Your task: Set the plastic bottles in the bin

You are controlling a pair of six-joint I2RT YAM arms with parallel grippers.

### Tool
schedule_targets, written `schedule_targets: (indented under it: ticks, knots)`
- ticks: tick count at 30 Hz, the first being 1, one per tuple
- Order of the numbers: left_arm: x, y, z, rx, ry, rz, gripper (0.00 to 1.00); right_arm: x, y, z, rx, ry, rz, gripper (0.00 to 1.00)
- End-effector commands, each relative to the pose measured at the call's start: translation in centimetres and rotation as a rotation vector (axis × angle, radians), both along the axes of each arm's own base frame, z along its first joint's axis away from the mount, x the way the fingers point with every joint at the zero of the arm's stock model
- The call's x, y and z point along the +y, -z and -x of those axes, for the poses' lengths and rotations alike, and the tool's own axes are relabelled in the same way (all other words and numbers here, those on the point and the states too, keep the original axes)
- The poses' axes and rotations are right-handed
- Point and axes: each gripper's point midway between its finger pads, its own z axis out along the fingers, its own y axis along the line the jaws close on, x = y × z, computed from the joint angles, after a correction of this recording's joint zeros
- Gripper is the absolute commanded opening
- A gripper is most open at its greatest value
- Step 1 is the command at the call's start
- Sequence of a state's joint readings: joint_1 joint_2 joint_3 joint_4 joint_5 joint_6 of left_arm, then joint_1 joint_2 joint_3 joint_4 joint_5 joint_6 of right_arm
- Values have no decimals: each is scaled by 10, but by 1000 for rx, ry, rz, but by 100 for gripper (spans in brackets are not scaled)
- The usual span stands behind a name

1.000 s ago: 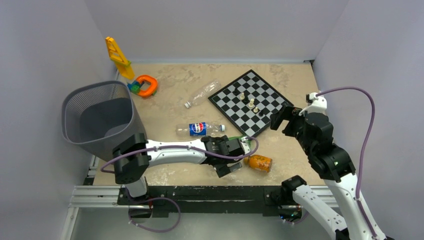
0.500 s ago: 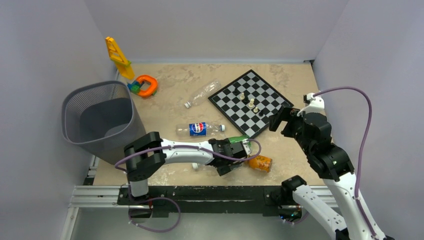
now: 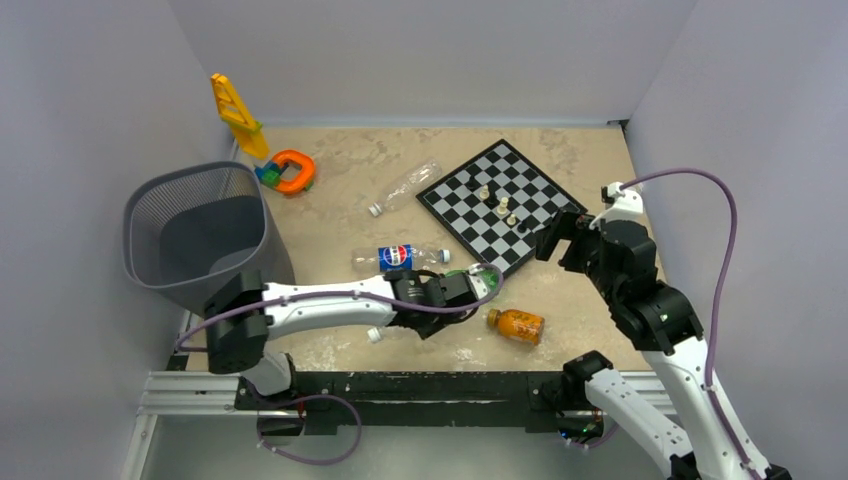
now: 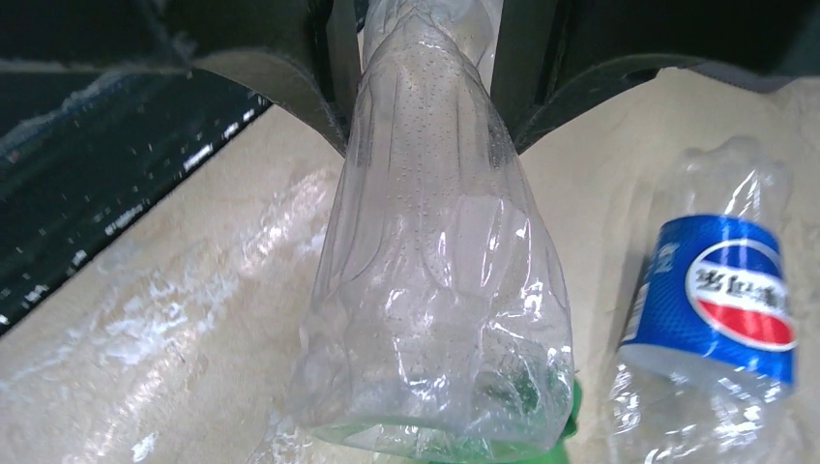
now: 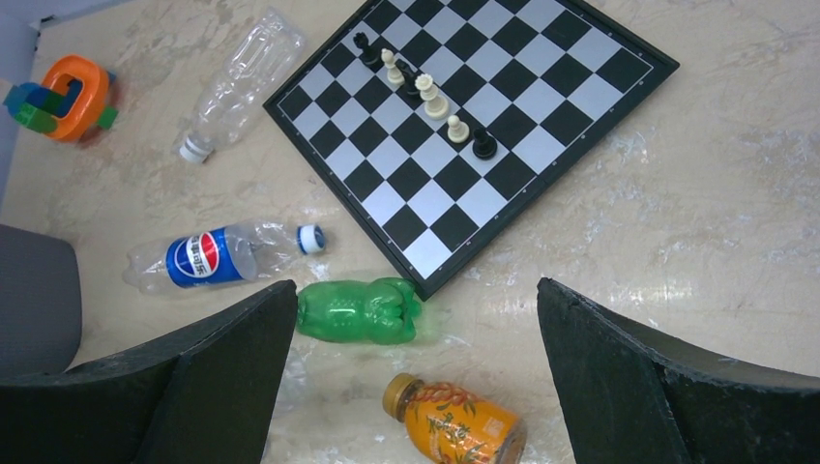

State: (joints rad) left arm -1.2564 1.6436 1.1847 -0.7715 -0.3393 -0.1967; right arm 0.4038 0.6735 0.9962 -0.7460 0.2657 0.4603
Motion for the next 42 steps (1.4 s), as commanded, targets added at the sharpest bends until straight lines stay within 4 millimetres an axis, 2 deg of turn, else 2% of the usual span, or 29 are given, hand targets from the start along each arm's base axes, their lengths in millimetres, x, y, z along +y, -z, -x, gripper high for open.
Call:
schedule_targets:
  ticks: [1,3,5,8,11,15,17,19,22,24,27,30,33,36,37,38,41,42]
  knots:
    - [20,-75,-3,-30,-77,134,37,7,-12,-6,-36,-23,-21,98]
    - [31,-106,-9,-45,-111,199,36,8,-13,-8,-40,-27,-23,98]
    - [44,-143,-19,-76,-154,280,30,10,-14,-10,-40,-30,-24,97]
    - [77,-202,-44,-202,-288,425,21,12,-21,-12,-57,-33,-38,97]
    - [110,-262,-60,-358,-401,577,18,16,-31,-11,-93,-56,-64,97]
    - [164,-338,-70,-617,-558,730,18,19,-40,-11,-127,-68,-84,96]
    - [201,-366,-71,-766,-664,749,19,21,-42,-12,-127,-73,-87,96]
    - [235,-385,-70,-918,-742,727,18,23,-44,-13,-125,-80,-94,95]
    - [277,-397,-68,-1120,-826,652,18,27,-53,-10,-134,-105,-112,94]
    - [301,-400,-58,-1183,-859,683,19,29,-59,-9,-162,-117,-122,94]
    - [327,-401,-48,-1282,-914,645,22,29,-62,-9,-179,-123,-127,94]
    - [337,-391,-51,-1330,-931,553,23,35,-61,-10,-167,-148,-136,94]
    - [339,-373,-62,-1322,-955,453,26,43,-57,-11,-144,-183,-144,94]
    - [348,-354,-73,-1300,-1017,390,35,47,-56,-11,-134,-202,-151,94]
    - [350,-348,-77,-1281,-1034,392,40,48,-56,-11,-135,-206,-155,94]
    - [353,-343,-80,-1262,-1059,397,49,49,-56,-10,-135,-210,-156,94]
    - [357,-329,-87,-1170,-1094,375,88,48,-58,-8,-142,-214,-157,94]
    - [357,-328,-89,-1148,-1101,374,98,48,-59,-8,-144,-212,-155,94]
